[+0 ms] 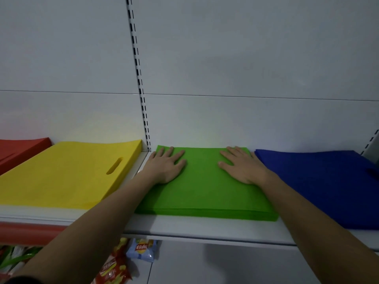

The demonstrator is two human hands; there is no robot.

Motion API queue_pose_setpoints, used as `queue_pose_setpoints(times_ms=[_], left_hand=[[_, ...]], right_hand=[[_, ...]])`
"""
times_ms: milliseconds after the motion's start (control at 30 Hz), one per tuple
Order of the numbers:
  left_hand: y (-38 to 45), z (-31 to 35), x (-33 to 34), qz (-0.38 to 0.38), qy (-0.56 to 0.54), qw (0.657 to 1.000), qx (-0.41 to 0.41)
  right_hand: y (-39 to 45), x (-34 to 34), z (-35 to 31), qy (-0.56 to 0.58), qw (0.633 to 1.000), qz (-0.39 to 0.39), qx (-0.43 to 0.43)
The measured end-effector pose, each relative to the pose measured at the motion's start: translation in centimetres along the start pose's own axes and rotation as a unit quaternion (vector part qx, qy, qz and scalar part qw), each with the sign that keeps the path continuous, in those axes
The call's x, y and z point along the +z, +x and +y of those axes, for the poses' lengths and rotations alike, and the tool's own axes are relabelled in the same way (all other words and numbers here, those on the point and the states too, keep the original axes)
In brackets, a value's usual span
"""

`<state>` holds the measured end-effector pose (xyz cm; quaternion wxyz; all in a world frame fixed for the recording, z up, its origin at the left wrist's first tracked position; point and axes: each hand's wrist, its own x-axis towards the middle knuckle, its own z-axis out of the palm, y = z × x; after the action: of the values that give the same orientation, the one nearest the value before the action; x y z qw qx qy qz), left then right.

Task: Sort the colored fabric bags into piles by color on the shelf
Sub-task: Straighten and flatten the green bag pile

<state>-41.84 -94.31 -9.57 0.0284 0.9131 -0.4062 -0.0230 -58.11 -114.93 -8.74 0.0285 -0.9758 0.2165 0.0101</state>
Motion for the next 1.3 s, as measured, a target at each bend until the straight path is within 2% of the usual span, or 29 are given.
queue_pose_setpoints(times_ms=[267, 400, 533, 600, 667, 733, 800, 900, 1000, 1167, 1300], left_hand=[[-2.5, 1.0, -1.0, -0.052, -0.006, 0.998, -0.021], [-3.9, 1.2, -0.1, -0.029, -0.016, 0.999, -0.019], [-4.0, 1.3, -0.1, -0.017, -0.017, 1.0, -0.018], [-4.0, 1.3, -0.1, -0.014, -0.016, 1.0, -0.018], [-3.9, 1.3, 0.0, -0.011, -0.018, 1.0, -0.019], [-3.9, 1.3, 0.1, -0.01, -0.02, 0.999, -0.023], [-3.9, 1.3, 0.1, -0.009, -0.019, 0.999, -0.024], [-4.1, 1.5, 0.0, -0.012, -0.023, 0.999, -0.027], [-4.0, 1.5, -0.1, -0.012, -0.023, 0.999, -0.031], [-4.0, 1.3, 0.0, -0.019, -0.019, 0.999, -0.029], [-3.8, 1.1, 0.1, -0.016, -0.024, 0.999, -0.028]], right_hand=[[-0.1, -0.1, 0.1, 0.001, 1.0, 0.002, -0.004], [-0.3, -0.2, 0.1, -0.007, 1.0, 0.001, -0.008], [-0.2, -1.5, 0.2, -0.017, 0.999, -0.051, 0.004], [-0.1, -2.9, -0.2, -0.007, 0.998, -0.05, 0.022], [-0.4, -4.1, -2.0, 0.017, 1.0, 0.004, 0.02], [-1.1, -4.4, -5.5, 0.04, 0.998, 0.043, -0.024], [-1.6, -3.3, -9.3, 0.059, 0.996, 0.026, -0.063], [-1.4, -0.1, -12.2, 0.085, 0.994, -0.003, -0.064], [-1.0, 1.4, -12.2, 0.097, 0.994, 0.022, -0.05], [-0.9, 1.4, -11.9, 0.081, 0.996, -0.002, -0.043], [-1.7, 1.2, -8.8, 0.039, 0.999, 0.0, -0.023]])
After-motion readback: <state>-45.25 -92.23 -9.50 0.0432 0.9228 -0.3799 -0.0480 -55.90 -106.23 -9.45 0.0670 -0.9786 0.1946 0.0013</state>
